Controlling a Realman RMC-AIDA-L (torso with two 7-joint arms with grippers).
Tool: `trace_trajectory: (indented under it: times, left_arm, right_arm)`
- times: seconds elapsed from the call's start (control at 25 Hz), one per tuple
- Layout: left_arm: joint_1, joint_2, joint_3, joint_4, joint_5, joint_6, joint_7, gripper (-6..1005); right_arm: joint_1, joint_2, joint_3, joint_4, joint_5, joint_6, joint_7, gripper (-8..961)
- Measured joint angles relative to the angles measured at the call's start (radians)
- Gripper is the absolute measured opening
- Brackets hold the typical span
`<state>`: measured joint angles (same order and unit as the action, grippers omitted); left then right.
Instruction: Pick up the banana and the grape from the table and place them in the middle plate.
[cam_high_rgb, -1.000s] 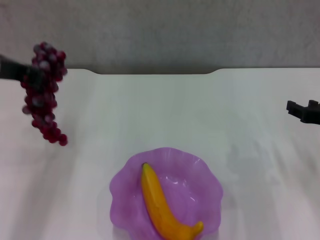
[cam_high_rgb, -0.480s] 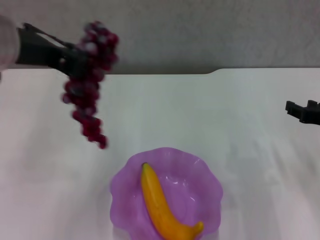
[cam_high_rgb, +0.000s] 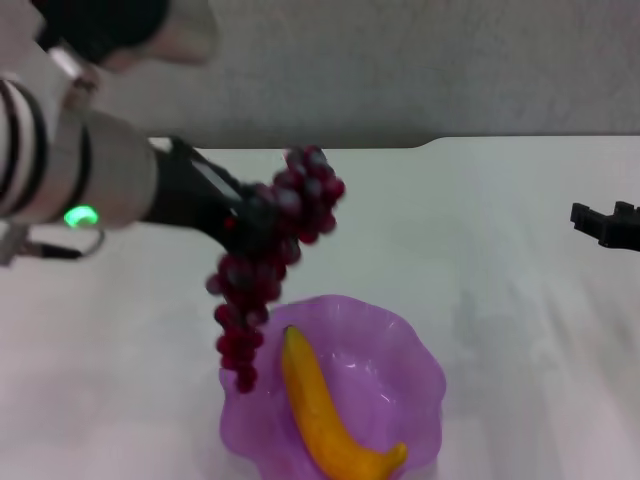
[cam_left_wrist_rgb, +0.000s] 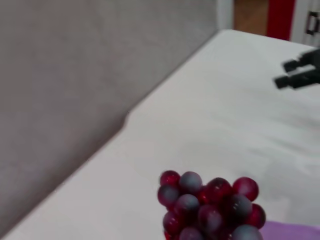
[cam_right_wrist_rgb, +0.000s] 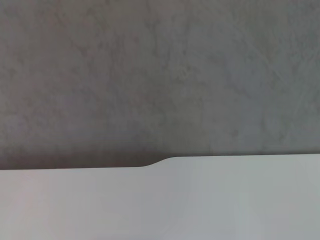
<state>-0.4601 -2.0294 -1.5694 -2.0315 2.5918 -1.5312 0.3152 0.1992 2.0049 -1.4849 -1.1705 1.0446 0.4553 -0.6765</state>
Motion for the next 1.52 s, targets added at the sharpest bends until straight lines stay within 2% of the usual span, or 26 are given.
trace_trajectory:
  times: [0.36,0.68,1.04,1.24,1.52]
  left_arm:
    - [-0.013,-0.002,0.195,0.118,-0.032,0.060,-0.046,206]
    - [-0.054,-0.001,0.313,0.320,-0.058,0.193,-0.059,206]
    - [-0.078,-0.001,0.362,0.563,-0.067,0.409,-0.032,205]
    - [-0.105,-0.003,0.389,0.686,-0.077,0.484,-0.028,203]
    - [-0.103,-0.003,0.423,0.703,-0.082,0.533,-0.005,272]
  right_arm:
    - [0.000,0.000,0.000,-0.004,0.000,0.000,0.000,606]
    - [0.002,0.000,-0.003,-0.006,0.000,0.000,0.000,606]
    - [0.014,0.000,-0.005,0.005,0.000,0.000,0.000,606]
    - [0.021,0.000,-0.005,0.011,-0.002,0.000,0.000,606]
    - [0.022,0.000,-0.005,0.013,-0.003,0.000,0.000,606]
